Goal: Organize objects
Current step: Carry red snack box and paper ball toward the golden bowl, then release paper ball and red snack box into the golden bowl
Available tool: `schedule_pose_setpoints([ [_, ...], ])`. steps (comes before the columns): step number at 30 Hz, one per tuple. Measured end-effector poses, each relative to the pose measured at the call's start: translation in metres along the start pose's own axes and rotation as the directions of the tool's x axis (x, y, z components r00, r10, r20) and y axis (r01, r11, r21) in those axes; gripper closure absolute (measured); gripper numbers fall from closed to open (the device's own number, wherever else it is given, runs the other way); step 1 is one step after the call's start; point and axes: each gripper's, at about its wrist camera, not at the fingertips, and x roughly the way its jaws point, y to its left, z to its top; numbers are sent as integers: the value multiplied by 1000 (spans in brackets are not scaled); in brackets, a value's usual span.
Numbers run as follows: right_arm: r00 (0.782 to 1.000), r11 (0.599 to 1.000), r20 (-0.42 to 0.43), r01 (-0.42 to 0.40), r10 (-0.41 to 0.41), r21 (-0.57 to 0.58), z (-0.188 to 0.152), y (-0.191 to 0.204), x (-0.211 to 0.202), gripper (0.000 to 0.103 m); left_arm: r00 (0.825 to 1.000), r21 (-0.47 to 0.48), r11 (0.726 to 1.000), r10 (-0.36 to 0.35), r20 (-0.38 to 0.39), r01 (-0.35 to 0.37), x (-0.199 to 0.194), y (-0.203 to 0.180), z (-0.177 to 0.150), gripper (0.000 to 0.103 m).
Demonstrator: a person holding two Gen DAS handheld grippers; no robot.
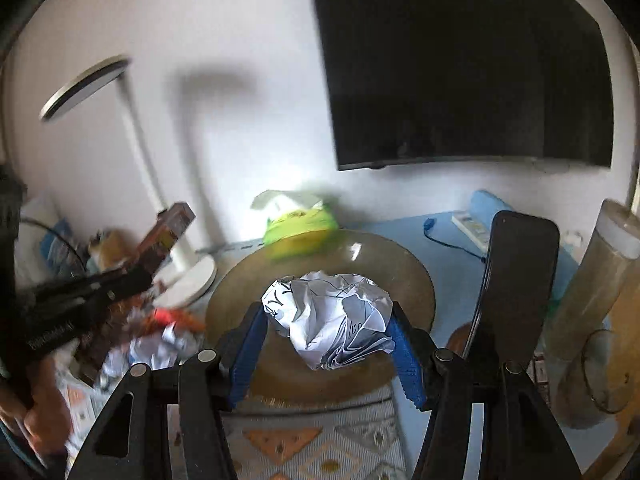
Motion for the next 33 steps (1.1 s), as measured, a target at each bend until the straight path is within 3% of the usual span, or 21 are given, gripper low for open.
schedule_pose_setpoints([
  [6, 998, 999, -63, 5, -2, 44, 17, -12, 44, 45, 998, -59, 998, -28, -49, 25, 47, -1, 6, 89],
  [11, 995, 999, -97, 9, -4, 51, 15, -16, 64, 45, 998, -91, 995, -47, -47, 42, 67, 0, 5, 88],
  [12, 995, 999, -99, 15, -10, 51, 14, -17, 67, 44, 997, -99, 993, -62, -42, 57, 69, -1, 5, 85],
  [13, 995, 998, -99, 19, -14, 51, 15, -18, 69, 44, 996, -108, 992, -76, -40, 71, 72, 0, 7, 70],
  [14, 995, 998, -100, 22, -17, 52, 15, -19, 72, 42, 995, -123, 988, -94, -35, 89, 74, 0, 8, 64],
  [17, 993, 998, -118, 12, -5, 60, 14, -20, 78, 15, 990, -142, 982, -130, -57, 121, 83, 1, 10, 58],
  [18, 994, 998, -112, 13, -6, 62, 13, -21, 77, 15, 989, -136, 984, -127, -72, 117, 84, 0, 9, 58],
  [24, 998, 999, -53, 42, -41, 29, 7, -16, 59, 15, 991, -109, 986, -130, -26, 126, 56, -3, -4, 58],
  [33, 998, 999, -60, -5, 8, 46, 5, -8, 42, 15, 989, -65, 990, -114, 99, 121, -18, -4, -4, 58],
])
